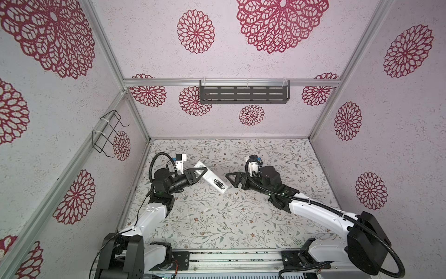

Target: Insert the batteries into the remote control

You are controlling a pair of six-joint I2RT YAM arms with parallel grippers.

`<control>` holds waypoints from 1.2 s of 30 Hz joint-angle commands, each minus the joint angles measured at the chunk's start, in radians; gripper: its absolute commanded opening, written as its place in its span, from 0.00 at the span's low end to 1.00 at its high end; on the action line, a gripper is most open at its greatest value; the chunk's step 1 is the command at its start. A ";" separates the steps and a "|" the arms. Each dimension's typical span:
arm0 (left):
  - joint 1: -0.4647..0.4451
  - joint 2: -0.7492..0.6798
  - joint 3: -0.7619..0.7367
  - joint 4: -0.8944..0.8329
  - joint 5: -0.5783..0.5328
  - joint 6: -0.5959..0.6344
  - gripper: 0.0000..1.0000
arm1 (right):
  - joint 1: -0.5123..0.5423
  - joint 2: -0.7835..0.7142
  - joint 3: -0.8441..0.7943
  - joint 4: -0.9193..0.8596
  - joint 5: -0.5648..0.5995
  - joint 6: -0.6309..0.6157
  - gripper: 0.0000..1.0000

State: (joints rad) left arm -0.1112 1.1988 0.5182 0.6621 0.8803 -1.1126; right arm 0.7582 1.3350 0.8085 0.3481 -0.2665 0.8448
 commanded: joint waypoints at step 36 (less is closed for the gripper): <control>0.030 -0.106 -0.014 -0.098 -0.075 0.094 0.00 | 0.087 0.242 0.078 0.278 -0.109 0.285 0.97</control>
State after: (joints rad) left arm -0.0898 1.1107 0.5076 0.5522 0.8093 -1.0302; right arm 0.8379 1.5742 0.8516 0.6010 -0.3782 1.1202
